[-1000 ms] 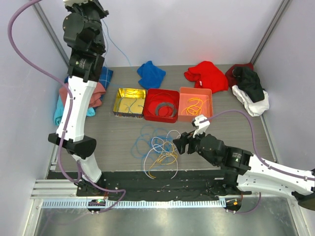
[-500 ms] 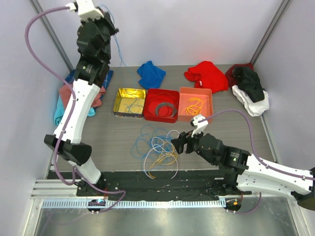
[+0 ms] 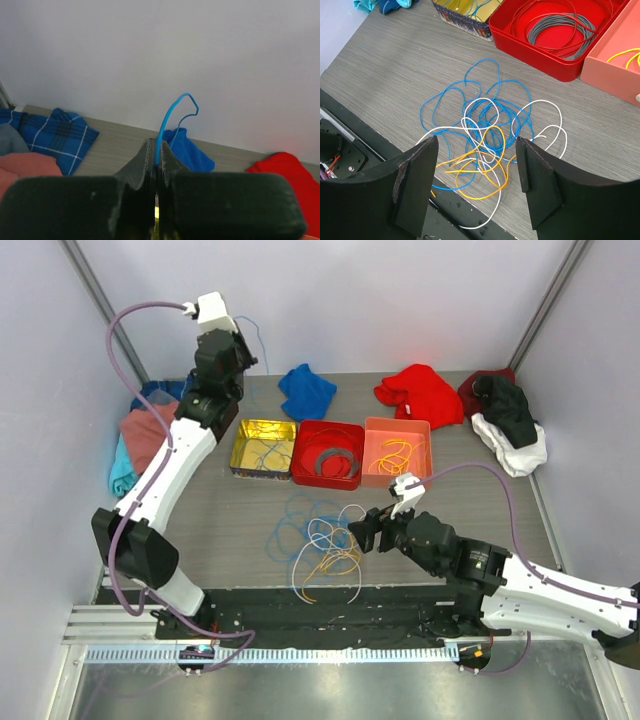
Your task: Untangle the cables
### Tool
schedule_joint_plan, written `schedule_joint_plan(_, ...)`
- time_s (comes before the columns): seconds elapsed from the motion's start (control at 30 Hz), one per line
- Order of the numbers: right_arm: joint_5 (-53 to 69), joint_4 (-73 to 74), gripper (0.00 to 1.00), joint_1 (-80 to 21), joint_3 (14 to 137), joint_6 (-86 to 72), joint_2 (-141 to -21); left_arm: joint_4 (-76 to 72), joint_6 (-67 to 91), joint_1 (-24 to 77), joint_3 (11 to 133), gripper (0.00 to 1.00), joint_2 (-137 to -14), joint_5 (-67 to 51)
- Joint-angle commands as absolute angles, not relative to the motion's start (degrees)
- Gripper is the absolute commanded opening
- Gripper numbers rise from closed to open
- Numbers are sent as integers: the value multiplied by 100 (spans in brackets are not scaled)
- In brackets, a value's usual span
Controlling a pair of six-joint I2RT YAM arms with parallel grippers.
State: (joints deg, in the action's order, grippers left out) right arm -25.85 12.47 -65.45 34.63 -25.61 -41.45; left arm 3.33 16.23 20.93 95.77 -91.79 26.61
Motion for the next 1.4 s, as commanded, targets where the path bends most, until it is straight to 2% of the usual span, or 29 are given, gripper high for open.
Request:
schedule_joint_plan(0.0,-2742,1151,71,-6530,3428,-2645,-3964,26,1793,2048,9010,0,-8614,2909)
schedule_joint_plan(0.33,-2821,1222,71,-6530,3410,-2663,-3920,-122,2495,2030,7253,0,-8034,2506)
schedule_joint_plan(0.5,-2830,1195,71,-6521,3375,-2733,-3981,-123,2961,2030,6752,0,-8024,1918)
schedule_joint_plan(0.67,-2830,1187,71,-6522,3331,-2795,-3964,-53,2980,2030,6443,0,-8165,2082)
schedule_joint_plan(1.37,-3172,1590,71,-6522,3648,-2663,-3745,1660,3111,1759,7409,0,-10248,3068)
